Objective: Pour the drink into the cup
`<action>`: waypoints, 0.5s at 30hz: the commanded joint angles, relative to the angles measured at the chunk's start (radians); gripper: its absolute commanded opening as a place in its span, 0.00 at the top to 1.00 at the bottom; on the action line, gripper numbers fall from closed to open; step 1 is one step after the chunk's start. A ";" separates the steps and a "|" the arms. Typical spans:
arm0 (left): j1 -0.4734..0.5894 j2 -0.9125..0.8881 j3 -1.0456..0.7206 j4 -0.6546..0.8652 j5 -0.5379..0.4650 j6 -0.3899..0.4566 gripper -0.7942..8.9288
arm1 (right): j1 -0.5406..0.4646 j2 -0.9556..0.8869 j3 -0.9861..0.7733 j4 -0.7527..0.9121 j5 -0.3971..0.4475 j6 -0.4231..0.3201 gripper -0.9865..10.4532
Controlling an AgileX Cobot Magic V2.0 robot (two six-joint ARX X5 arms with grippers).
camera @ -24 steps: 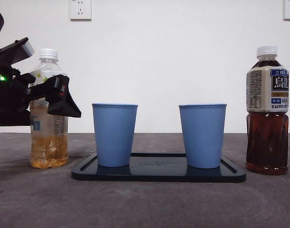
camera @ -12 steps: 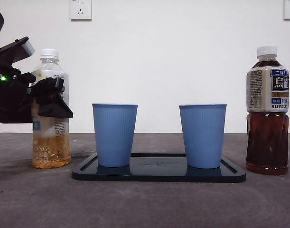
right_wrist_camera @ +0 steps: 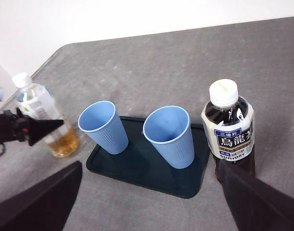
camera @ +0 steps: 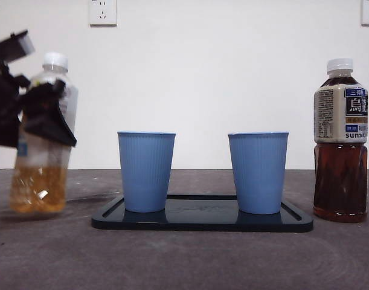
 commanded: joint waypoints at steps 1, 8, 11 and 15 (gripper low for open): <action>-0.020 -0.054 0.114 -0.138 0.008 0.084 0.74 | 0.006 0.004 0.015 0.006 0.002 0.011 0.52; -0.083 -0.062 0.349 -0.560 -0.098 0.217 0.74 | 0.006 0.004 0.015 0.006 0.002 0.011 0.52; -0.122 -0.038 0.430 -0.689 -0.212 0.247 0.74 | 0.006 0.004 0.015 0.006 0.002 0.011 0.52; -0.188 0.016 0.519 -0.825 -0.365 0.307 0.74 | 0.006 0.004 0.015 0.006 0.003 0.010 0.52</action>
